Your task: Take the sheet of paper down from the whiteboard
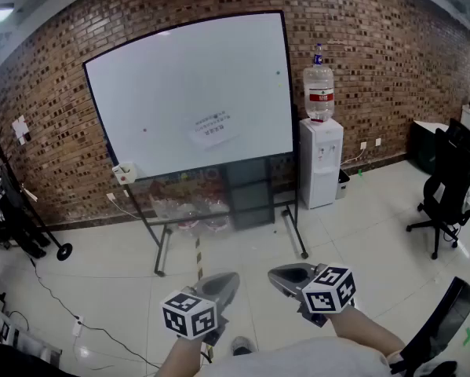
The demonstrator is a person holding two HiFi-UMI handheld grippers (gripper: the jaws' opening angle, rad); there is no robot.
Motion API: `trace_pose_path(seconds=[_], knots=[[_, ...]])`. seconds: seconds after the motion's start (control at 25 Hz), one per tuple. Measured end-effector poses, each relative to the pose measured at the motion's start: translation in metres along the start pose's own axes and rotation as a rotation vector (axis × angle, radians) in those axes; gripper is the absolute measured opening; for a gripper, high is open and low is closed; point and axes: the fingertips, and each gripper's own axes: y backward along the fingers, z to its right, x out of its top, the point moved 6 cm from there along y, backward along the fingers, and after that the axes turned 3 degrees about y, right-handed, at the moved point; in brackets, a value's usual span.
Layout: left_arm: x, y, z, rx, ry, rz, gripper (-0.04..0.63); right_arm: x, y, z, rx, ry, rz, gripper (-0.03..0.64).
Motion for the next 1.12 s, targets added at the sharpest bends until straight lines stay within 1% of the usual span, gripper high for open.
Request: trace_pose_path(seconds=[0.24, 0.4, 0.52, 0.68, 0.84, 0.96, 1.04, 1.12], knots=[[0.007, -0.008, -0.037, 0.007, 0.008, 0.009, 0.002, 0.003, -0.031, 0.020, -0.002, 0.000, 0.000, -0.002], [0.004, -0.029, -0.082, 0.004, 0.039, -0.008, 0.002, -0.002, -0.067, 0.049, -0.012, -0.008, -0.029, -0.002], [0.015, -0.055, -0.123, -0.008, 0.051, -0.025, 0.002, 0.006, -0.102, 0.082, -0.014, -0.010, -0.042, -0.002], [0.048, -0.089, -0.200, -0.016, 0.056, -0.035, 0.002, 0.032, -0.165, 0.136, -0.029, -0.022, -0.042, -0.002], [0.087, -0.123, -0.293, -0.013, 0.066, -0.044, 0.002, 0.058, -0.242, 0.199, -0.043, -0.059, -0.049, -0.002], [0.115, -0.147, -0.362, -0.005, 0.088, -0.055, 0.002, 0.084, -0.295, 0.243, -0.051, -0.064, -0.048, -0.002], [0.134, -0.160, -0.398, -0.013, 0.103, -0.055, 0.002, 0.101, -0.321, 0.268, -0.072, -0.057, -0.044, -0.002], [0.150, -0.170, -0.426, -0.023, 0.102, -0.050, 0.002, 0.115, -0.340, 0.287, -0.102, -0.045, -0.040, -0.002]])
